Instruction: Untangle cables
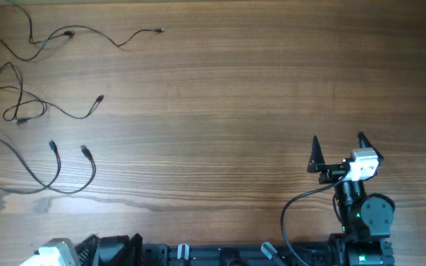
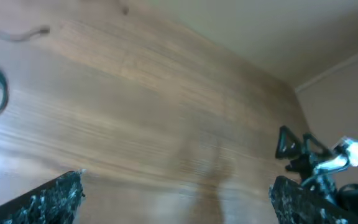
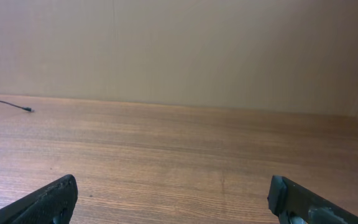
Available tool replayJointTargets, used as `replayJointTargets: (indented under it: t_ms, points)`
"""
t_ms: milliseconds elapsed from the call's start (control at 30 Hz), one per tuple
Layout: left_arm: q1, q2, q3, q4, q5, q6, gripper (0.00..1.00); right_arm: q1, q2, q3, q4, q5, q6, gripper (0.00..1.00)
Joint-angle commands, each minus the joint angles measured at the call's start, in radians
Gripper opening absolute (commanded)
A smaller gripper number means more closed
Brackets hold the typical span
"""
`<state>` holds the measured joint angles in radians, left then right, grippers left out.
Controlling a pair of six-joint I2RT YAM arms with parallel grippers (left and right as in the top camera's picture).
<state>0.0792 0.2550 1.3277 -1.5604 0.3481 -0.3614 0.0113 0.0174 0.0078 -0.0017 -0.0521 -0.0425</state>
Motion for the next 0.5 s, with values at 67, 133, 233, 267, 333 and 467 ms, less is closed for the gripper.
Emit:
replayJointTargets:
  t_ms: [67,133,233,267,333,467]
  points:
    - [-0.012,-0.026,-0.002,0.130,0.002,-0.043,1.00,-0.005,-0.007,-0.003,0.002,-0.001,0.017,1.00]
    - [-0.012,-0.042,-0.002,0.164,-0.014,-0.042,1.00,-0.005,-0.007,-0.003,0.002,-0.001,0.017,1.00]
    - [-0.014,-0.074,-0.002,0.198,-0.103,-0.035,1.00,-0.005,-0.007,-0.003,0.002,-0.001,0.017,1.00]
    - [-0.017,-0.081,-0.003,0.212,-0.119,-0.035,1.00,-0.005,-0.007,-0.003,0.002,-0.001,0.016,1.00]
    - [-0.021,-0.095,-0.024,0.254,-0.123,-0.035,1.00,-0.005,-0.007,-0.003,0.002,-0.001,0.017,1.00]
    - [-0.076,-0.098,-0.119,0.340,-0.180,-0.035,0.99,-0.005,-0.007,-0.003,0.002,-0.001,0.016,1.00]
